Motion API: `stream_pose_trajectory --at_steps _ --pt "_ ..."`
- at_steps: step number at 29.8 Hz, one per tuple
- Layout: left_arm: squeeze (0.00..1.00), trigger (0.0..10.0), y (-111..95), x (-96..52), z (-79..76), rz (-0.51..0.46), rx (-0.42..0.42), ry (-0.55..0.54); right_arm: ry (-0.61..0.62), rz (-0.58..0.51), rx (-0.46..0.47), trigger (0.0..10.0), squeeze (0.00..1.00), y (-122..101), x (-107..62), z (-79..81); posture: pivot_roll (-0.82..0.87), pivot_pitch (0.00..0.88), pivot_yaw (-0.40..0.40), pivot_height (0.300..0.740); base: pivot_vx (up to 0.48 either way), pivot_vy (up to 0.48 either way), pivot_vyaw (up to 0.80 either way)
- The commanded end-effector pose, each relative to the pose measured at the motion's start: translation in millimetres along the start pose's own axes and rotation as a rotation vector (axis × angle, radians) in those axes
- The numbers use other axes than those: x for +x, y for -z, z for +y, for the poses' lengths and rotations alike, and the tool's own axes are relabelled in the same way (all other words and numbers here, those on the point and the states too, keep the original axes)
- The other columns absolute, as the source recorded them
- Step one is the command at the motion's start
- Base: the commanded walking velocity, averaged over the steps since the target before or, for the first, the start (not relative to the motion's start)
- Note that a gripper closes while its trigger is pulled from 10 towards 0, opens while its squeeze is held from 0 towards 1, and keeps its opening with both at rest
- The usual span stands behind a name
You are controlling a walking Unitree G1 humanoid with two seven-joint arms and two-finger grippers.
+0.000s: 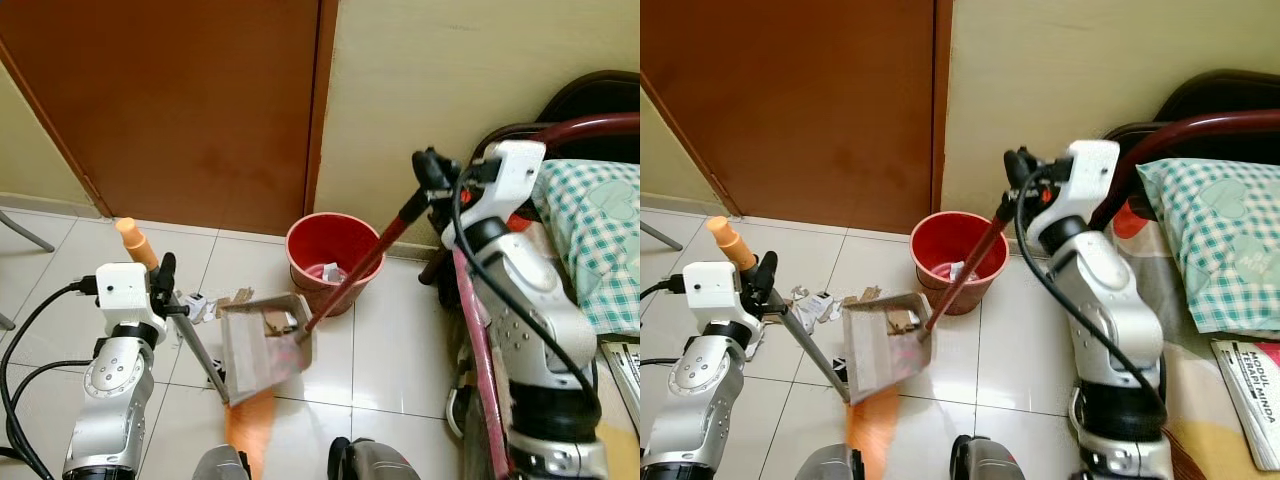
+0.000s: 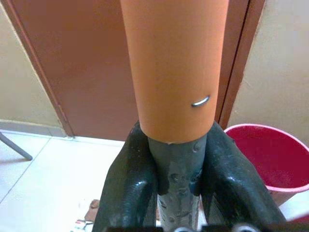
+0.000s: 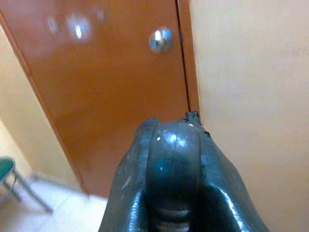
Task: Sweep floor
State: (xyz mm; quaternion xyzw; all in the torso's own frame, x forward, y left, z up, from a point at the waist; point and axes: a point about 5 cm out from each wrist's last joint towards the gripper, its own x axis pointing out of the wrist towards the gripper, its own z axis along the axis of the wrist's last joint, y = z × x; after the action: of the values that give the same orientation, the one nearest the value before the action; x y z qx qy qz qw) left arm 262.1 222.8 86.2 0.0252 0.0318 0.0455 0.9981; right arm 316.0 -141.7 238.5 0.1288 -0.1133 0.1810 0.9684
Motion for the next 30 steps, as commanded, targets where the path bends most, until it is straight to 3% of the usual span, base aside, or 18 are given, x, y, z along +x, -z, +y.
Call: stream_pose_trajectory --at_steps 1,2,10,12,13,15,17,19,20,22,26,30 --pt "0.0 10.0 14.6 -4.9 5.4 0.076 0.089 -0.021 0.01 -0.082 0.025 10.0 0.0 -16.3 5.6 -1.4 0.01 0.075 -0.04 0.74 0.0 0.0 0.0" --pt "0.0 10.0 14.0 -3.6 3.5 0.073 0.086 -0.016 0.027 -0.134 0.008 10.0 0.0 -29.6 14.2 -3.5 0.0 0.074 -0.04 0.74 0.0 0.0 0.0" --pt "0.0 10.0 16.5 -3.8 -0.8 0.077 0.077 -0.002 0.076 -0.266 -0.081 10.0 0.0 -66.2 33.9 -12.2 0.0 0.074 -0.046 0.74 0.0 0.0 0.0" --pt "0.0 10.0 17.4 -4.3 -3.0 0.079 0.07 0.006 0.057 -0.339 -0.201 10.0 0.0 -84.3 40.8 -9.3 0.0 0.076 -0.047 0.74 0.0 0.0 0.0" --pt "0.0 10.0 17.4 -4.3 -3.0 0.079 0.07 0.006 0.057 -0.339 -0.201 10.0 0.0 -84.3 40.8 -9.3 0.0 0.076 -0.047 0.74 0.0 0.0 0.0" --pt "0.0 10.0 17.2 -4.1 -6.1 0.075 0.059 0.018 0.04 -0.384 -0.33 10.0 0.0 -92.9 44.8 -4.8 0.0 0.077 -0.047 0.74 0.0 0.0 0.0" --pt "0.0 10.0 16.0 -3.7 -8.7 0.064 0.048 0.033 0.024 -0.393 -0.375 10.0 0.0 -92.9 46.7 -1.6 0.0 0.076 -0.048 0.74 0.0 0.0 0.0" --pt "0.0 10.0 14.3 -3.6 -10.3 0.054 0.05 0.04 -0.007 -0.394 -0.475 10.0 0.0 -86.6 48.1 4.6 0.0 0.078 -0.052 0.74 0.0 0.0 0.0" --pt "0.0 10.0 14.3 -3.6 -10.3 0.054 0.05 0.04 -0.007 -0.394 -0.475 10.0 0.0 -86.6 48.1 4.6 0.0 0.078 -0.052 0.74 0.0 0.0 0.0" --pt "0.0 10.0 13.0 -3.1 -9.8 0.044 0.045 0.033 -0.094 -0.36 -0.608 10.0 0.0 -56.8 44.2 16.8 0.0 0.078 -0.052 0.74 0.0 0.0 0.0" --pt "0.0 10.0 12.5 -3.0 -9.8 0.043 0.045 0.034 -0.136 -0.328 -0.647 10.0 0.0 -35.6 40.4 21.0 0.0 0.082 -0.053 0.74 0.0 0.0 0.0" --pt "0.0 10.0 11.8 -3.6 -10.7 0.035 0.046 0.038 -0.314 -0.233 -0.772 10.0 0.0 12.1 27.6 38.3 0.0 0.085 -0.053 0.74 0.0 0.0 0.0"
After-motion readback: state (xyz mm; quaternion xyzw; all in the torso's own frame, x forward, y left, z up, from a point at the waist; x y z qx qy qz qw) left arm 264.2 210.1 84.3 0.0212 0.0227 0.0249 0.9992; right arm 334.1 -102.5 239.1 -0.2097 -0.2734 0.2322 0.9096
